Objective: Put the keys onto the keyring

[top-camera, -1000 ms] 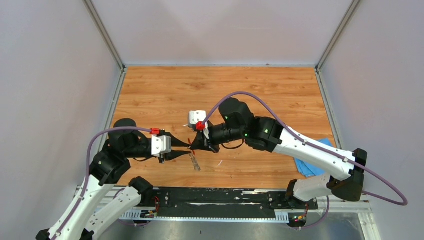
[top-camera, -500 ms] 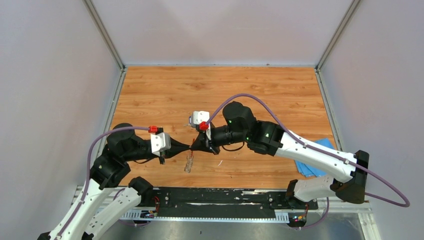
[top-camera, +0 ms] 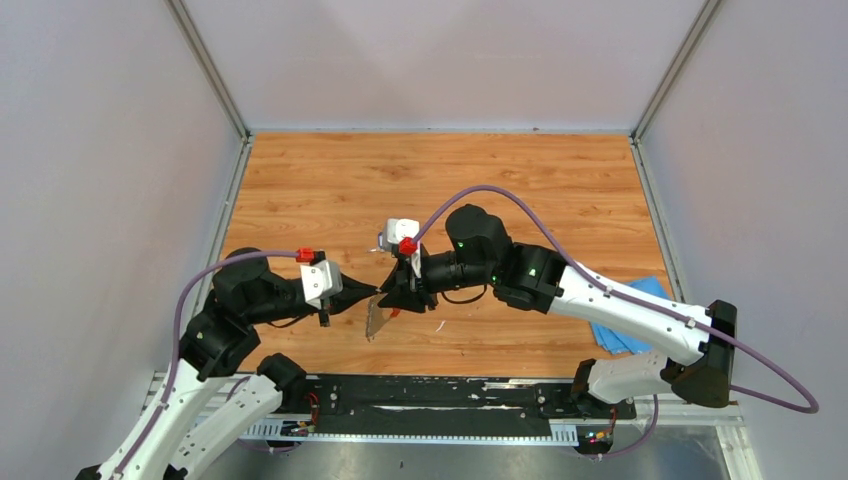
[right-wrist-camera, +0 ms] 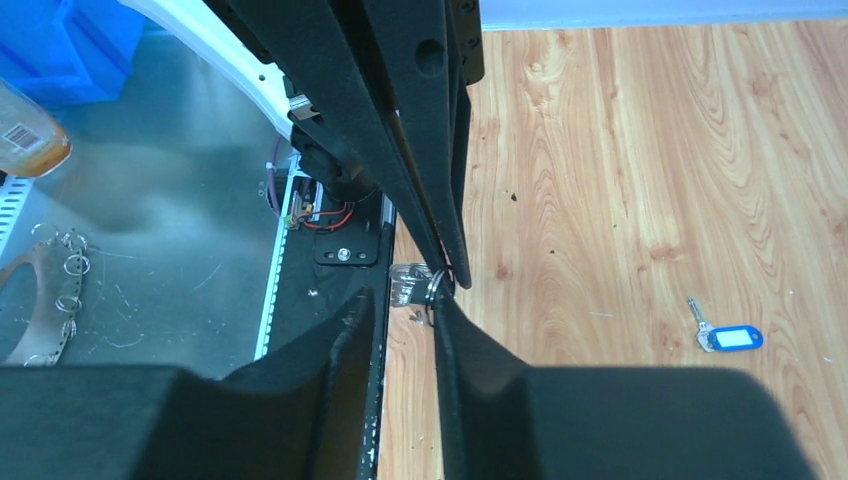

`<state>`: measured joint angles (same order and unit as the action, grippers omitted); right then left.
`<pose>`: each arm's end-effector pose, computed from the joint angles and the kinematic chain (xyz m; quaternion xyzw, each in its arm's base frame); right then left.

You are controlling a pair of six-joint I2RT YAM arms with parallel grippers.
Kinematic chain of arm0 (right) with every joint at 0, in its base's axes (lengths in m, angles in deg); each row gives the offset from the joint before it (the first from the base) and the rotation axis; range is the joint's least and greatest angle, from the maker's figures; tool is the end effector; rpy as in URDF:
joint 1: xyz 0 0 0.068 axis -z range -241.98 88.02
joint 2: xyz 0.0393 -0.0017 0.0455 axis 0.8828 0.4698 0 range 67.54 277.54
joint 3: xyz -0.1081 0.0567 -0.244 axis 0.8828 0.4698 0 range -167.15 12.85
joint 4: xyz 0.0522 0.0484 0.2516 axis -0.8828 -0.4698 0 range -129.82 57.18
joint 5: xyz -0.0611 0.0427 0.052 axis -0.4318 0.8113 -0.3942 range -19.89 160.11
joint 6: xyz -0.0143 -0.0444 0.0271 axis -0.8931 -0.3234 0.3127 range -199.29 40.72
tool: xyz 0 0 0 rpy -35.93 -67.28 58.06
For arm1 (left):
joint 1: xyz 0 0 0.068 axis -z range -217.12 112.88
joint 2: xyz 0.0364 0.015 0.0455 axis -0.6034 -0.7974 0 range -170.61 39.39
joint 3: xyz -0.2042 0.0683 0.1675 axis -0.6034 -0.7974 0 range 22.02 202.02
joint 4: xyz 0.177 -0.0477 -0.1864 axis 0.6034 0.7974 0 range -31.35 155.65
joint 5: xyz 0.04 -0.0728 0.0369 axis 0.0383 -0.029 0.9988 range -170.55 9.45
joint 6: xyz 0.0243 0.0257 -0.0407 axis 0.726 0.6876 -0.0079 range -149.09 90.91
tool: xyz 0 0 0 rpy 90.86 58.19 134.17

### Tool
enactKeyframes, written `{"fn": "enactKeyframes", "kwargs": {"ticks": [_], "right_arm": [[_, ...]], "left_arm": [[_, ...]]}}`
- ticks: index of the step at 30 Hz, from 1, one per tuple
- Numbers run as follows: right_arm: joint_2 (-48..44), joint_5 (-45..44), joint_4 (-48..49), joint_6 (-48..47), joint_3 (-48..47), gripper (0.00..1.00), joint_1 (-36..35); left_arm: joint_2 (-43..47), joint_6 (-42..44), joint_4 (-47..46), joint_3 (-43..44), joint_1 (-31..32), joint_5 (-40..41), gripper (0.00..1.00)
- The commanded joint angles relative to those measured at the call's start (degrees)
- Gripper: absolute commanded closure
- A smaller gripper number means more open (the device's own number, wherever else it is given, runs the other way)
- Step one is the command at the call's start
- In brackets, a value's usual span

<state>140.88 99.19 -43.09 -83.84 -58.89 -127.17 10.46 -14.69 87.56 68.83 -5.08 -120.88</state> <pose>0.1075 0.2739 0.3979 -0.5595 0.5261 0.4762 0.4282 0.0750 -0.0741 0.3542 0.4871 0.5793 -0.3544 0.5491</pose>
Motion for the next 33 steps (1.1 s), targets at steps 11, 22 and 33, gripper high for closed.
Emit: {"fn": "enactKeyframes", "kwargs": {"ticks": [11,22,33], "right_arm": [[-2.5,9.4,-2.9,9.5,-3.1,0.47,15.2],[3.7,-14.4,8.4,4.9,10.9,0.32,24.2],[32.2,8.3,10.9,-12.6,-1.7,0.43,29.6]], "left_arm": [[7.8,8.3,1.0,-4.9,0.2,3.3,1.0],[10.9,11.7,7.1,-4.9,0.2,3.5,1.0],[15.5,13.9,16.9,-2.2,0.2,3.4,1.0]]}}
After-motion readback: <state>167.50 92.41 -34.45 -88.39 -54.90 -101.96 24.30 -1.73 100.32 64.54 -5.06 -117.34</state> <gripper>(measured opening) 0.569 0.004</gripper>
